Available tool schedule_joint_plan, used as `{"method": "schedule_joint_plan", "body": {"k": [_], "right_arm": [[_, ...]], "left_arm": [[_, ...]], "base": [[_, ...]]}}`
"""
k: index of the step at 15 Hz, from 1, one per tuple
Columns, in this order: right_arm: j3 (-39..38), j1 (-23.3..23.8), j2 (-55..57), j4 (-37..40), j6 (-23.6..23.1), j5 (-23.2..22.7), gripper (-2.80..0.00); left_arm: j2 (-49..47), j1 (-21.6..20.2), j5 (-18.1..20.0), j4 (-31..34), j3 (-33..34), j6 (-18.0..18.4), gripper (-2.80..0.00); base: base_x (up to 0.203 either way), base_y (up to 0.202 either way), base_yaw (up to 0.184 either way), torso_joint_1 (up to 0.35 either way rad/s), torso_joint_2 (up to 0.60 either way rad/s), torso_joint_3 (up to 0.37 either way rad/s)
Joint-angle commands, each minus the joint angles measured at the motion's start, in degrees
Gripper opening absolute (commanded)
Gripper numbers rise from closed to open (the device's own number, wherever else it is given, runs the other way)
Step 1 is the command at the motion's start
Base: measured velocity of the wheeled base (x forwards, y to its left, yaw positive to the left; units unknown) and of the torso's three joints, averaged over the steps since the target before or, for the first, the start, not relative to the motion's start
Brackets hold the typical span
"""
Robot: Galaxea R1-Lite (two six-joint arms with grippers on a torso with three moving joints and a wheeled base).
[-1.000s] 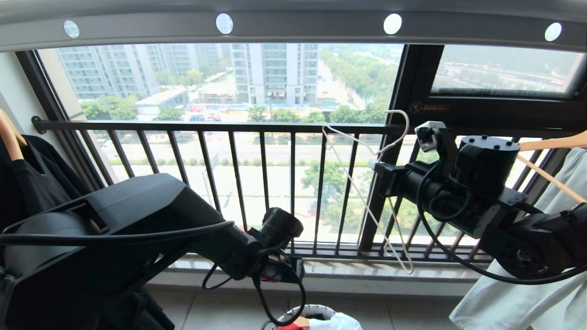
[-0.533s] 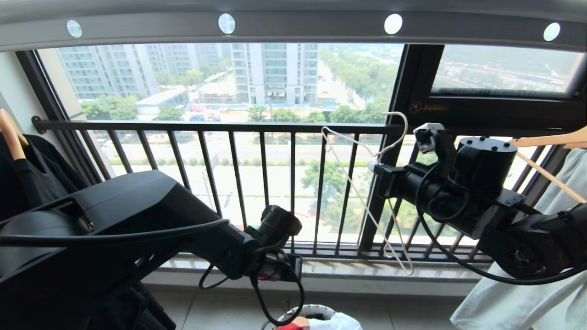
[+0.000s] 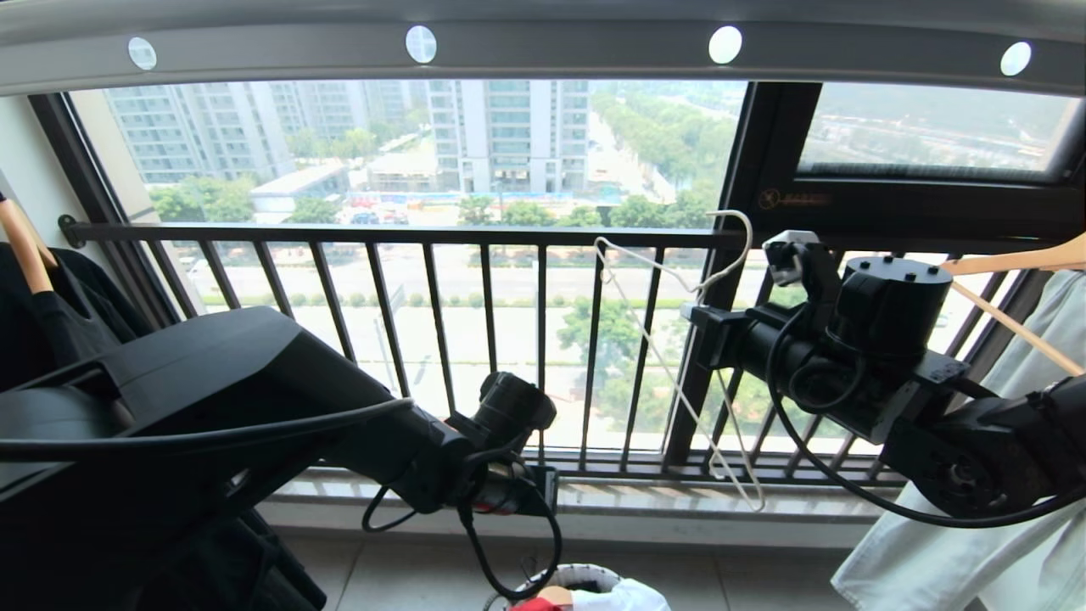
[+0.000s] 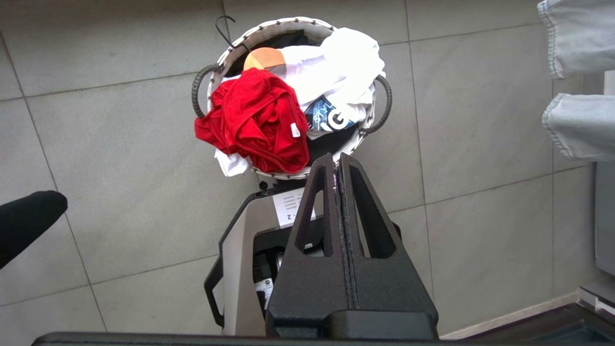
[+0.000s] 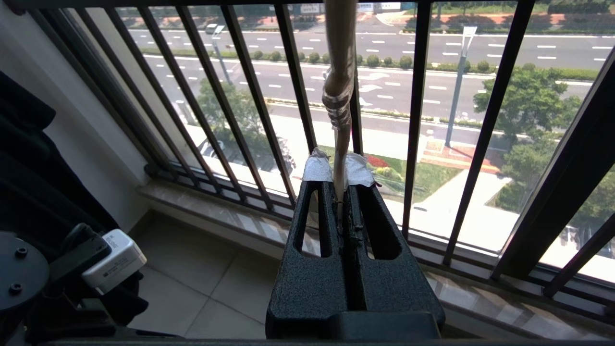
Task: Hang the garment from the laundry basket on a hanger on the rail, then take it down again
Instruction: Hang the clothes rack on the clothesline
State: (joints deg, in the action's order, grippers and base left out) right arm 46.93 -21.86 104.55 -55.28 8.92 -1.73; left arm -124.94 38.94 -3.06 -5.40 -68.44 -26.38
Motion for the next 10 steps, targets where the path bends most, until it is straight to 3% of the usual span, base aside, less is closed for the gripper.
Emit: {"method": "schedule_joint_plan", "body": {"k": [1, 7, 10], "right_arm": [[-0.1, 0.0, 0.1, -0.4, 0.0, 0.0, -2.8], [-0.4, -0.1, 0.0, -0.4, 0.2, 0.0, -2.8], [-1.7, -0.1, 0.0, -0.4, 0.2, -0.1, -2.8]], "left_arm": [[0.7, 0.3, 0.0, 1.0, 0.0, -0.2, -2.8], [8.5, 0.8, 0.1, 3.8, 0.5, -0.2, -2.8], [15.3, 1.7, 0.2, 8.2, 0.8, -0.1, -2.8]], "base": [[0.0, 0.0, 0.0, 0.0, 0.0, 0.0], [0.0, 0.0, 0.0, 0.0, 0.0, 0.0], [0.0, 0.0, 0.0, 0.0, 0.0, 0.0]]}}
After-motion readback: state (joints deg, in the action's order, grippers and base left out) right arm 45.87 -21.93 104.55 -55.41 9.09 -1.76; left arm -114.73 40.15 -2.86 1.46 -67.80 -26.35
